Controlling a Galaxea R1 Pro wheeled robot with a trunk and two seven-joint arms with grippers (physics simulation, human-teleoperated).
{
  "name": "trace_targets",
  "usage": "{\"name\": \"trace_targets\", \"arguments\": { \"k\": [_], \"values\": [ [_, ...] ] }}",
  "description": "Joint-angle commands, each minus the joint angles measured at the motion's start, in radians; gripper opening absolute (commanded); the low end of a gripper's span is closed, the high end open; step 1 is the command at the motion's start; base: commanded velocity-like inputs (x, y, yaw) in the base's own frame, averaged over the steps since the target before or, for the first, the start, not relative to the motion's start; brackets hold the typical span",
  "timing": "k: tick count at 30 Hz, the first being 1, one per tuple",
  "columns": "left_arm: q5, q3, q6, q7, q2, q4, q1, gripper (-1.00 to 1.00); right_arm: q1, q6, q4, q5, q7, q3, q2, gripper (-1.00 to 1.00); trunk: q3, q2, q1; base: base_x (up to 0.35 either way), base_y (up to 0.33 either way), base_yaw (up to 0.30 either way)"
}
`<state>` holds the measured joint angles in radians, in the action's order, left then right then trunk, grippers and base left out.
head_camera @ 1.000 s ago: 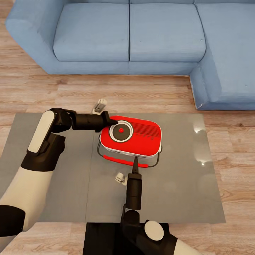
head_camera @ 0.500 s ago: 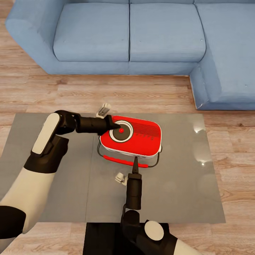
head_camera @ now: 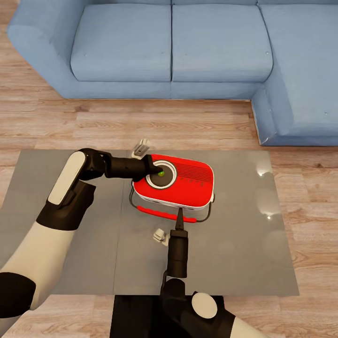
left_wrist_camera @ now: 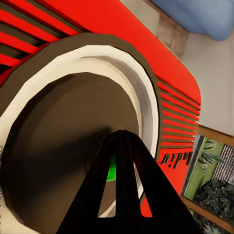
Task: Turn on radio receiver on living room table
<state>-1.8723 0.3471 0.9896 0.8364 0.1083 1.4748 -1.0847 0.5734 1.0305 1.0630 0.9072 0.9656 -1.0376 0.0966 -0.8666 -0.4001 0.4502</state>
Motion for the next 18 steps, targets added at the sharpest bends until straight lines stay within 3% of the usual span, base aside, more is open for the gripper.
{"name": "trace_targets", "arguments": {
  "k": [1,4,10,13,15,16,17,18],
  "values": [
    [0.007,0.001,0.004,0.001,0.0,0.0,0.0,-1.0,0.0,0.017,0.002,0.032,0.001,-0.001,0.0,-1.0,0.0,0.0,0.0,0.0,0.0,0.0],
    [0.008,0.003,0.004,0.011,0.0,-0.004,0.0,-1.0,0.0,0.017,0.002,0.032,0.001,-0.001,0.0,-1.0,0.0,0.0,0.0,0.0,0.0,0.0],
    [-0.001,0.047,0.004,0.026,-0.001,0.001,0.0,-1.0,0.0,0.017,0.002,0.032,0.001,-0.001,0.0,-1.0,0.0,0.0,0.0,0.0,0.0,0.0],
    [-0.067,0.039,0.004,0.025,-0.001,0.036,0.0,-1.0,0.0,0.017,0.002,0.032,0.001,-0.001,0.0,-1.0,0.0,0.0,0.0,0.0,0.0,0.0],
    [-0.121,0.009,0.005,0.021,-0.01,0.051,-0.003,-1.0,0.0,0.017,0.002,0.032,0.001,-0.001,0.0,-1.0,0.0,0.0,0.0,0.0,0.0,0.0],
    [-0.156,-0.058,0.01,0.017,-0.026,0.058,-0.006,-1.0,0.0,0.017,0.002,0.032,0.001,-0.001,0.0,-1.0,0.0,0.0,0.0,0.0,0.0,0.0],
    [-0.162,-0.076,0.012,0.016,-0.028,0.06,-0.006,-1.0,0.0,0.017,0.002,0.032,0.001,-0.001,0.0,-1.0,0.0,0.0,0.0,0.0,0.0,0.0],
    [-0.172,-0.119,0.015,0.002,-0.035,0.063,-0.007,-1.0,0.0,0.017,0.002,0.032,0.001,-0.001,0.0,-1.0,0.0,0.0,0.0,0.0,0.0,0.0]
  ]
}}
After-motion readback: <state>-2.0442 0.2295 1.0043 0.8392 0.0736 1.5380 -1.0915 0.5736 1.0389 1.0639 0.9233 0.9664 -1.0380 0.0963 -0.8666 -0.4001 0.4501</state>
